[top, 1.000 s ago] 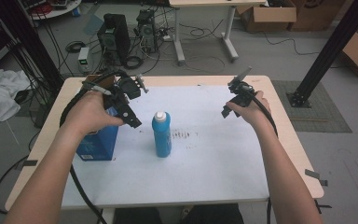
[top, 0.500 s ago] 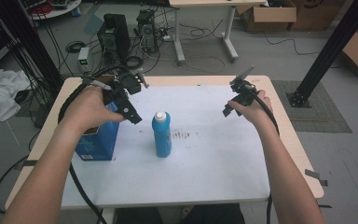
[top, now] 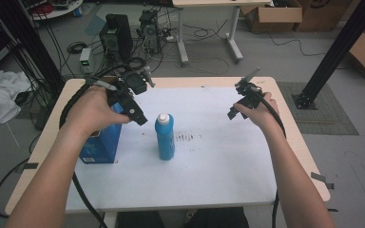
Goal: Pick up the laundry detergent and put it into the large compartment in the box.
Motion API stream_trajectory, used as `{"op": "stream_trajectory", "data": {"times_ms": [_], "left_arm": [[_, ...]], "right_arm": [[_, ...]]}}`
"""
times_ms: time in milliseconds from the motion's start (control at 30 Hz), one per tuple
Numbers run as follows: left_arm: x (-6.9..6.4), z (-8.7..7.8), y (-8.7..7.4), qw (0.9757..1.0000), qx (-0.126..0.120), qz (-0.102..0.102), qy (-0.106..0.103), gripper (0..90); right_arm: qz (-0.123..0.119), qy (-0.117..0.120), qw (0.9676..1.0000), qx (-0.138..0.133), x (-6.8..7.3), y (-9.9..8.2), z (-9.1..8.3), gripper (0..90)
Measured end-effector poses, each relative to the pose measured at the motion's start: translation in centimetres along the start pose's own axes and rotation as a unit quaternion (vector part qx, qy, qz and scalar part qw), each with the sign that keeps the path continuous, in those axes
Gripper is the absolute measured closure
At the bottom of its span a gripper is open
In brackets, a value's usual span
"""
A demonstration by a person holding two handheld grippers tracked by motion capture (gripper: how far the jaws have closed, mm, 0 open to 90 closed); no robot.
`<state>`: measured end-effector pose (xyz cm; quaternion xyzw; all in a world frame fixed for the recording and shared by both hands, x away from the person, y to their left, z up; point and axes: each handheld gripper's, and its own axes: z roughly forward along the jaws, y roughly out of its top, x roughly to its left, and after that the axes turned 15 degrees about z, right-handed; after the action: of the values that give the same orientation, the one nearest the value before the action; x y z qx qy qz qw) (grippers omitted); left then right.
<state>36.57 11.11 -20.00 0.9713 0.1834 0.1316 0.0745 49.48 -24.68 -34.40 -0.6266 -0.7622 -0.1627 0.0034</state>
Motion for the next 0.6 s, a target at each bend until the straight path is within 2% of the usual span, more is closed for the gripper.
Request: {"op": "stream_trajectory", "data": {"times_ms": [33,200,300,467,500,600], "left_arm": [[0.0,0.0,0.0,1.0000,0.000,0.000,0.000,15.1],[-0.3,-0.3,0.8,0.9993,-0.024,-0.027,-0.003,15.3],[-0.5,-0.3,1.1,0.9992,-0.025,-0.030,0.000,15.5],[-0.8,-0.1,1.6,0.9972,-0.046,-0.058,-0.011,15.4],[-1.0,0.1,1.9,0.9963,-0.047,-0.070,-0.012,15.5],[-1.2,0.2,2.2,0.9961,-0.043,-0.077,-0.009,15.6]], "right_arm": [[0.000,0.000,1.0000,0.000,0.0,0.0,0.0,22.1],[0.002,0.001,1.0000,-0.005,-0.1,-0.1,-0.2,22.1],[0.003,0.001,1.0000,-0.005,-0.1,-0.2,-0.3,22.2],[0.003,0.001,1.0000,-0.005,-0.1,-0.4,-0.3,22.2],[0.002,0.001,1.0000,-0.005,-0.2,-0.4,-0.2,22.2],[0.000,0.001,1.0000,-0.004,-0.2,-0.5,-0.1,22.2]]}}
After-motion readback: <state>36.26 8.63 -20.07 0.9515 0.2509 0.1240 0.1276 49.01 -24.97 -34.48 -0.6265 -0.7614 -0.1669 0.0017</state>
